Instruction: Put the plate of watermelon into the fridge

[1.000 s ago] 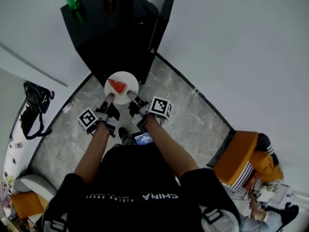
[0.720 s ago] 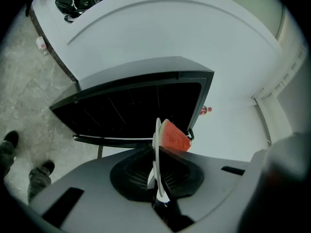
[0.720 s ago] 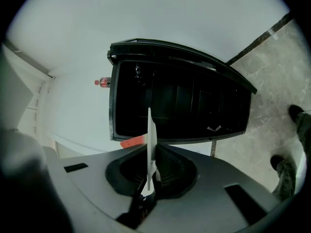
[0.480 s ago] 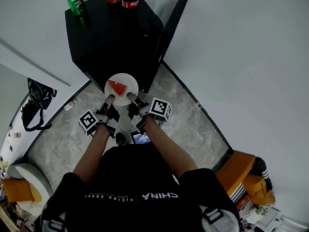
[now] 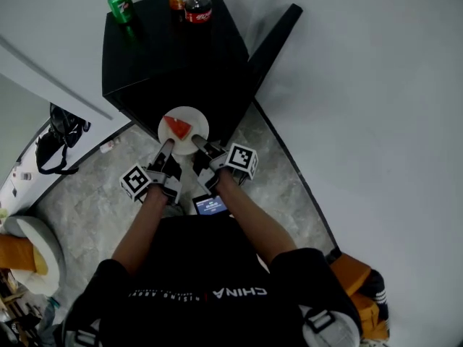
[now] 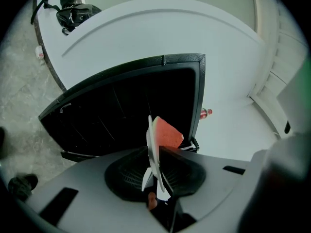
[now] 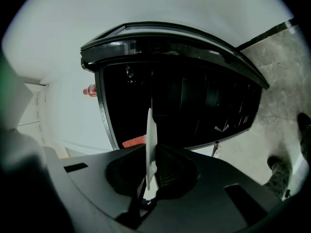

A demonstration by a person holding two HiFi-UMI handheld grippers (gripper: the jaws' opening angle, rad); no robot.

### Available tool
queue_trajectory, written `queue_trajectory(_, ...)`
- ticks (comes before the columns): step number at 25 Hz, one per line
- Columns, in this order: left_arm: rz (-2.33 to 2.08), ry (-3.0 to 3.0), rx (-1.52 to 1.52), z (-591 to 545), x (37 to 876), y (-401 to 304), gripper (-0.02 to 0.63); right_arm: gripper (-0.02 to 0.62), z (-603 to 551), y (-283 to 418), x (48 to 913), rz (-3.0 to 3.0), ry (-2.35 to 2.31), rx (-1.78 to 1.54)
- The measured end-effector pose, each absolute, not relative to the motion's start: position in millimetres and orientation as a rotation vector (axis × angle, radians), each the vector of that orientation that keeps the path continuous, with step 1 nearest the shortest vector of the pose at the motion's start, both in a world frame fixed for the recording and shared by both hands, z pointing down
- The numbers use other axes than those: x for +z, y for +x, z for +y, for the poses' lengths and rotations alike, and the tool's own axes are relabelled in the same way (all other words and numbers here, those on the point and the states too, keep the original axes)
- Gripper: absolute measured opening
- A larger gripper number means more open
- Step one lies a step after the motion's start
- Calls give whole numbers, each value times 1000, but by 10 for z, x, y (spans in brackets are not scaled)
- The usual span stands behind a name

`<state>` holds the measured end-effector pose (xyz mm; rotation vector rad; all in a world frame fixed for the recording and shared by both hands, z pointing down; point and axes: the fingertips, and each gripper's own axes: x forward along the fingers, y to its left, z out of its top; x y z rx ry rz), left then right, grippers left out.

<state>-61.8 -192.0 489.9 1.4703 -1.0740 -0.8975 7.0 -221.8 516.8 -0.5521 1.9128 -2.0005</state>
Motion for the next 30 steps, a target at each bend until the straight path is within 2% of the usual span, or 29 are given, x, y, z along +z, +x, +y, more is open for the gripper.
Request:
queue_trajectory(6,-1059,1464,-852,-1958,5004,-640,61,32,-2237,-54,5241,1909,-578,-2003)
queue_trajectory(15,-1036,1381,-823,-2087,5070,-820,35,31,-2334,-162,5246,1891,-683,-1961)
queue_trajectory(30,-1029,1335,-893,-2161,5070,-838,35,32,-2351,-232,5197,1906,-660,-1947)
